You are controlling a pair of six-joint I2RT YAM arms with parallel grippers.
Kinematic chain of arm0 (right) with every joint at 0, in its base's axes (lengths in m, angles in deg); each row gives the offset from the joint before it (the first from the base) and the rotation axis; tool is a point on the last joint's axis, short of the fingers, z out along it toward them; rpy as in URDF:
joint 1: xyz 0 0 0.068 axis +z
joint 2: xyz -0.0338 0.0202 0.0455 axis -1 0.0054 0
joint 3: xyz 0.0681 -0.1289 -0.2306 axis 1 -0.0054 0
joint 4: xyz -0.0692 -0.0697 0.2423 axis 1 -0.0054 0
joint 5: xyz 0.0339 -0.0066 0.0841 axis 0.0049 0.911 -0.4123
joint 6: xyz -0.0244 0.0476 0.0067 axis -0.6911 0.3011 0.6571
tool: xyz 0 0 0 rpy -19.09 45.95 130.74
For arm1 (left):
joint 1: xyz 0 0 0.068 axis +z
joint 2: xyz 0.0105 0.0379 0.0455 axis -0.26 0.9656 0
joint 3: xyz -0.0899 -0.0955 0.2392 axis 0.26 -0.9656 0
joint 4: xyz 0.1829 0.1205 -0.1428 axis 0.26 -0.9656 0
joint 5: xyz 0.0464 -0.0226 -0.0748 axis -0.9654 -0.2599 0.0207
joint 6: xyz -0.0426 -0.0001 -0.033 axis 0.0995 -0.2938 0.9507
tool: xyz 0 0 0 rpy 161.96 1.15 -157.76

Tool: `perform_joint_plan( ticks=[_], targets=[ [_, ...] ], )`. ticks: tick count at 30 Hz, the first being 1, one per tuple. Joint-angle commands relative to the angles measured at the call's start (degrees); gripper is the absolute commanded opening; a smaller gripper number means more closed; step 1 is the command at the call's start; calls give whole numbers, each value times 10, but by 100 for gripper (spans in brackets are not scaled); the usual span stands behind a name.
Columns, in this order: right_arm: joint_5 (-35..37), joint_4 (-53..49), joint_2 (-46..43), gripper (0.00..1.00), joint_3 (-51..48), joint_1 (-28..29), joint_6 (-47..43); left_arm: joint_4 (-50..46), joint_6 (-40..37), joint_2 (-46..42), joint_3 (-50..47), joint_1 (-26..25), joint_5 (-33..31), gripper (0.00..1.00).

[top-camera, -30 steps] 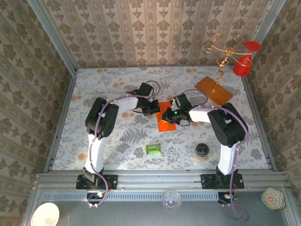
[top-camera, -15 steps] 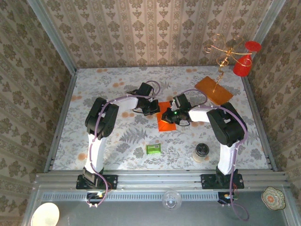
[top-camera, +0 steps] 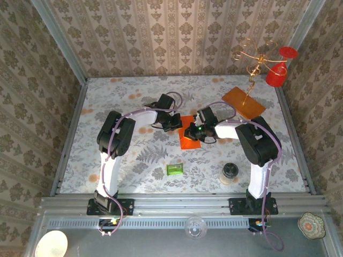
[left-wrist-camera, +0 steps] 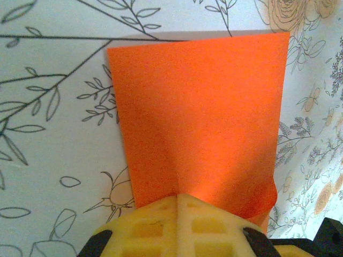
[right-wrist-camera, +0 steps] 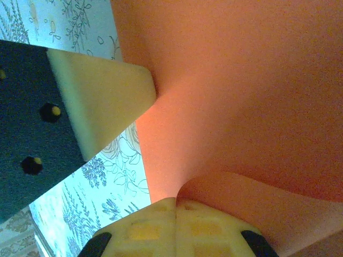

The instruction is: Fold a paper plane with a square sheet of paper (pick it up from the middle)

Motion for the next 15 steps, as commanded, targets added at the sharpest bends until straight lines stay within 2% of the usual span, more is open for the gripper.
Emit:
perform_joint_plan(
  ticks=[1,5,9,15],
  targets=[
    [7,-18,16,5,15,1,2,-36,-1,9,-24,-3,-18,4],
    [15,-47,22,15,18,2,1,-38,1,1,-23,-1,-16,4],
    [18,-59,28,20,13,2,0,-36,0,-20,-16,9,-11,5],
    [14,-59,33,30,13,2,8,-37,-1,-60,-8,35,-13,11]
  ],
)
